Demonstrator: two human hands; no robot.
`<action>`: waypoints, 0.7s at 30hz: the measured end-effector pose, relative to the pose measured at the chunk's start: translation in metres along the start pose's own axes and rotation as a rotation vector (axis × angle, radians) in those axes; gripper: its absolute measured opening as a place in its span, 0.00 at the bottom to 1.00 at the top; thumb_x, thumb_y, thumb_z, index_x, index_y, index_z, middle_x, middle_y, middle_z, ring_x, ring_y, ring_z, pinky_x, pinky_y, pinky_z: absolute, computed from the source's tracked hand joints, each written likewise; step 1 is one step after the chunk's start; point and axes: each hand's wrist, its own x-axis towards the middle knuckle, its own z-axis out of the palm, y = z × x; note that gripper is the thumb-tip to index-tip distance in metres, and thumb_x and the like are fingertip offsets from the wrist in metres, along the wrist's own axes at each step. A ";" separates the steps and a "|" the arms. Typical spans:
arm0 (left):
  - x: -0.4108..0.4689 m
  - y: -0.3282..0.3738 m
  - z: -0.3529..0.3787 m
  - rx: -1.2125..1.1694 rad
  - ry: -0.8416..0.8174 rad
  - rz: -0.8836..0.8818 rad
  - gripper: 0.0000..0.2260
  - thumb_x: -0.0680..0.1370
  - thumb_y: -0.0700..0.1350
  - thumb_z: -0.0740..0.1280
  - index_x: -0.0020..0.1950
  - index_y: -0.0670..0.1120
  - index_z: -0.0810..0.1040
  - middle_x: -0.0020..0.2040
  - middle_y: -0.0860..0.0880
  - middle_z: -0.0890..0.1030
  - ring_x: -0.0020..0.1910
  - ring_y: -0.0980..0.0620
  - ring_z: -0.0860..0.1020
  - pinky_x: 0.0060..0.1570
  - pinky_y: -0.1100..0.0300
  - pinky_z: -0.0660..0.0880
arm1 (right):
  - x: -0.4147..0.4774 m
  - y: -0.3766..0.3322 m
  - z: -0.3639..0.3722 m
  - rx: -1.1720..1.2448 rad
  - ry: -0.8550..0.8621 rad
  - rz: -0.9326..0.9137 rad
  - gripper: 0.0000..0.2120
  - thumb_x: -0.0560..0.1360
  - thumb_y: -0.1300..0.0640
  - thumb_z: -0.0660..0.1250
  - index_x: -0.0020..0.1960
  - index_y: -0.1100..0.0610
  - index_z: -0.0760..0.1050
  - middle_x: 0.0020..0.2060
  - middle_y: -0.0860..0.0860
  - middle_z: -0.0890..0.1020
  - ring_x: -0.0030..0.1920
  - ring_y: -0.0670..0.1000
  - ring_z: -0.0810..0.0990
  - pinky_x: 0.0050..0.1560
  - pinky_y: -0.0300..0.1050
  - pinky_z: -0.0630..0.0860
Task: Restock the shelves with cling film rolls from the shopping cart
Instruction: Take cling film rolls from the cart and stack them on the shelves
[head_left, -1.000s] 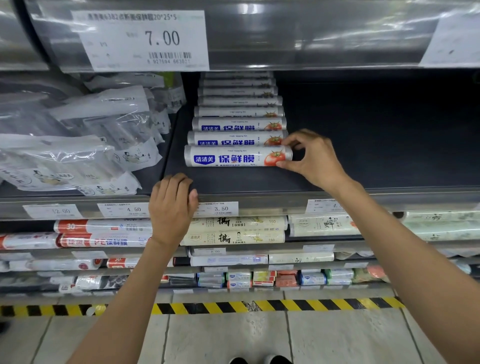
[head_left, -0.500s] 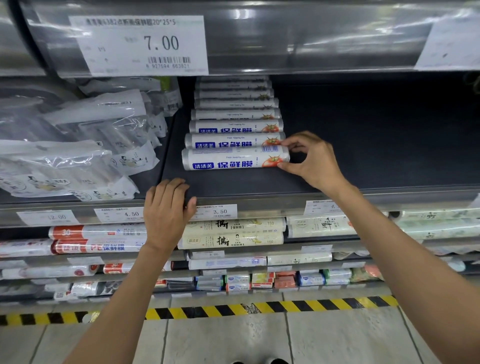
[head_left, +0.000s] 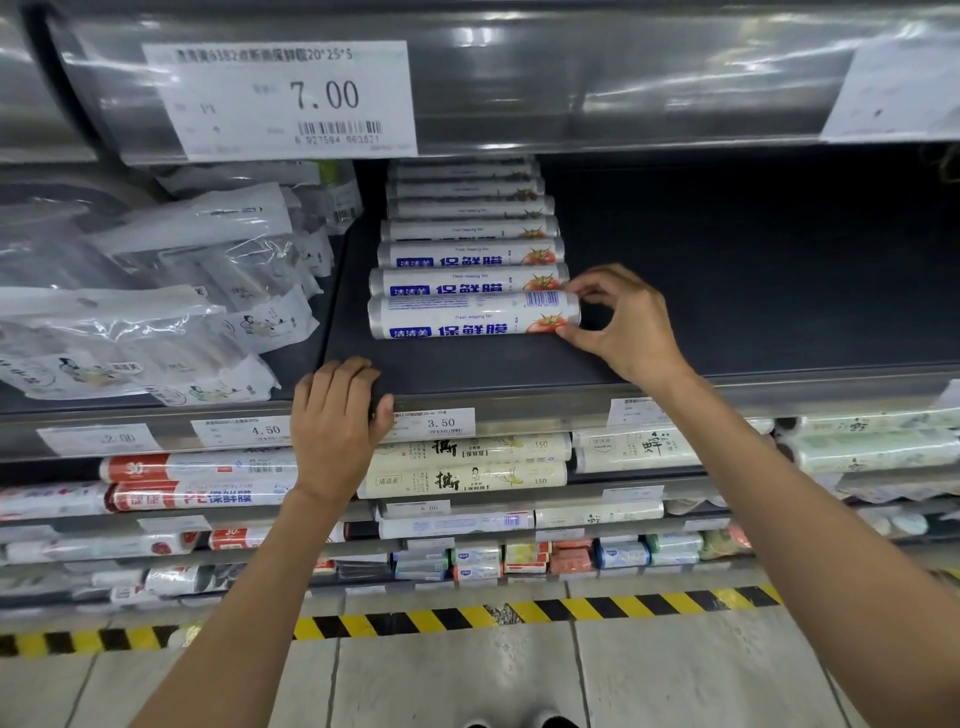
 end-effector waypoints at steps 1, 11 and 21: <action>0.001 0.000 -0.001 0.002 -0.023 -0.007 0.14 0.81 0.48 0.55 0.48 0.39 0.75 0.48 0.40 0.81 0.48 0.43 0.75 0.47 0.50 0.71 | -0.001 -0.002 -0.001 -0.009 -0.010 0.004 0.22 0.63 0.63 0.79 0.55 0.61 0.78 0.52 0.52 0.78 0.51 0.50 0.80 0.57 0.42 0.77; 0.022 0.090 -0.086 -0.427 -0.368 -0.205 0.13 0.79 0.43 0.57 0.56 0.37 0.75 0.57 0.41 0.78 0.57 0.45 0.74 0.61 0.53 0.68 | -0.138 -0.055 -0.082 0.093 0.190 0.324 0.12 0.75 0.59 0.69 0.57 0.57 0.77 0.50 0.46 0.78 0.50 0.41 0.78 0.52 0.30 0.72; 0.008 0.343 -0.114 -1.211 -1.156 0.007 0.16 0.81 0.53 0.55 0.67 0.52 0.71 0.62 0.56 0.75 0.59 0.57 0.75 0.57 0.65 0.71 | -0.420 -0.060 -0.160 0.016 0.595 0.958 0.08 0.77 0.61 0.66 0.55 0.54 0.78 0.49 0.46 0.81 0.49 0.39 0.78 0.50 0.25 0.68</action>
